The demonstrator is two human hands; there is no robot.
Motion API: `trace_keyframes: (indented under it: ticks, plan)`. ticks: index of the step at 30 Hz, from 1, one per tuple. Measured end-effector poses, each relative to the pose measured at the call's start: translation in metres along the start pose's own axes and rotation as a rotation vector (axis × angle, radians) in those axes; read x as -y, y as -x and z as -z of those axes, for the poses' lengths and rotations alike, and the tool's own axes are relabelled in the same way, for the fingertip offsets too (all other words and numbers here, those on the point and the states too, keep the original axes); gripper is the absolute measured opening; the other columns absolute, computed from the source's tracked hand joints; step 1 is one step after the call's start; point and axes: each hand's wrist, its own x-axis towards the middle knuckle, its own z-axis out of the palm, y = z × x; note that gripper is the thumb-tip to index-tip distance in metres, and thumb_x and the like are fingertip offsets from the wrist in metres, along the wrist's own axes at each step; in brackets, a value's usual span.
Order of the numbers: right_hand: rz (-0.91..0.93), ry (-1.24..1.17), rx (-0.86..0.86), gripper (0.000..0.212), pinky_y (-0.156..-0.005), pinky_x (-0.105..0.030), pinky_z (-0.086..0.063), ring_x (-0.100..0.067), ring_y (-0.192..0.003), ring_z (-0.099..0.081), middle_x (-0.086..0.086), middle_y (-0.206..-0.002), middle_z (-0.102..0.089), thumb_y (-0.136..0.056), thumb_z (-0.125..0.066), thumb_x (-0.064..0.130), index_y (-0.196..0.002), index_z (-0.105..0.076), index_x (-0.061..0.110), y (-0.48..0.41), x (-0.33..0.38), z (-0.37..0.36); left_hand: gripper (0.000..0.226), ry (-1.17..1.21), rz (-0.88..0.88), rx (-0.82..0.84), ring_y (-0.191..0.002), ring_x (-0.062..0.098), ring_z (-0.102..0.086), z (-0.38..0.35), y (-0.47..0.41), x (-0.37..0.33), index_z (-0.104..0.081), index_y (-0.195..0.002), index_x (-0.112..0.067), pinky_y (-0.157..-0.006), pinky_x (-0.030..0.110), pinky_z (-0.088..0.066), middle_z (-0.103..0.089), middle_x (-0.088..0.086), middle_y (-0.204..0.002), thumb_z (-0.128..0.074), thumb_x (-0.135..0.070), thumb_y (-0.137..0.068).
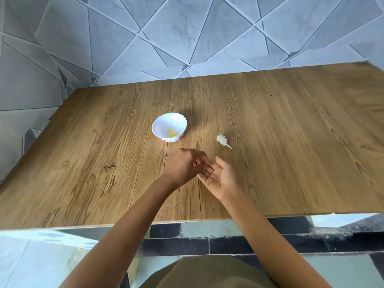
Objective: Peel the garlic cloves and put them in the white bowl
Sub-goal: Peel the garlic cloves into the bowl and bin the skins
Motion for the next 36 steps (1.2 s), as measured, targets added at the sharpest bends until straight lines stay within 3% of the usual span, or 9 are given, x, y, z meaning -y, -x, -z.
trace_keyframes:
  ticks: [7,11,16,22,26,31,36]
  plan:
    - [0.037,0.057,-0.015,0.038,-0.091,-0.035,-0.048,-0.026,-0.100,-0.062,-0.018,-0.104,-0.065,-0.101,-0.036,0.026,-0.107,-0.060,-0.002,0.002,0.003,0.004,0.022,0.244,0.171,-0.198,-0.077,0.002,-0.066,0.006,0.011,0.012,-0.074,-0.089,-0.011,-0.073,0.010,-0.050,-0.073,-0.004,-0.083,-0.063,0.005,-0.080]
    - [0.064,0.121,-0.018,0.038,-0.091,-0.033,-0.048,-0.024,-0.102,-0.061,-0.017,-0.109,-0.064,-0.102,-0.034,0.026,-0.110,-0.059,-0.001,0.003,0.004,0.005,0.022,0.519,0.387,-0.280,-0.080,0.006,-0.067,0.014,0.034,0.023,-0.072,-0.090,-0.015,-0.078,0.020,-0.053,-0.072,-0.005,-0.085,-0.062,0.004,-0.084]
    - [0.048,0.205,0.026,0.037,-0.093,-0.033,-0.047,-0.022,-0.105,-0.060,-0.015,-0.109,-0.065,-0.102,-0.033,0.026,-0.110,-0.059,0.000,0.000,-0.004,-0.015,0.019,0.739,0.557,-0.441,-0.079,0.009,-0.065,0.030,0.073,0.037,-0.071,-0.086,-0.015,-0.077,0.024,-0.054,-0.071,0.000,-0.086,-0.064,0.002,-0.085]
    - [-0.170,0.391,0.134,0.038,-0.092,-0.032,-0.048,-0.022,-0.105,-0.061,-0.014,-0.106,-0.067,-0.102,-0.033,0.027,-0.109,-0.060,0.001,-0.008,-0.055,-0.053,0.020,0.706,0.742,-0.675,-0.081,0.017,-0.064,0.049,0.142,0.045,-0.070,-0.085,-0.018,-0.081,0.031,-0.054,-0.071,0.008,-0.091,-0.065,0.001,-0.085]
    - [-0.370,0.506,0.216,0.040,-0.092,-0.033,-0.049,-0.023,-0.101,-0.062,-0.015,-0.105,-0.067,-0.102,-0.032,0.027,-0.110,-0.060,0.000,-0.010,-0.109,-0.073,0.024,0.696,0.904,-0.855,-0.076,0.021,-0.059,0.055,0.202,0.050,-0.070,-0.082,-0.021,-0.078,0.038,-0.051,-0.069,0.010,-0.084,-0.064,0.003,-0.085]
    - [-0.595,0.600,0.304,0.040,-0.093,-0.034,-0.048,-0.024,-0.100,-0.062,-0.016,-0.104,-0.067,-0.102,-0.032,0.026,-0.111,-0.059,-0.001,-0.003,-0.192,-0.094,0.016,0.707,1.056,-1.099,-0.066,0.008,-0.058,0.060,0.279,0.049,-0.071,-0.087,-0.008,-0.066,0.018,-0.047,-0.068,-0.003,-0.071,-0.063,0.006,-0.084]
    - [-0.751,0.676,0.307,0.037,-0.083,-0.032,-0.053,-0.025,-0.094,-0.061,-0.016,-0.099,-0.066,-0.100,-0.033,0.025,-0.103,-0.060,-0.001,-0.004,-0.290,-0.107,0.019,0.684,1.192,-1.212,-0.063,0.005,-0.061,0.067,0.350,0.073,-0.071,-0.084,-0.011,-0.063,0.018,-0.049,-0.069,0.000,-0.073,-0.063,0.006,-0.083]
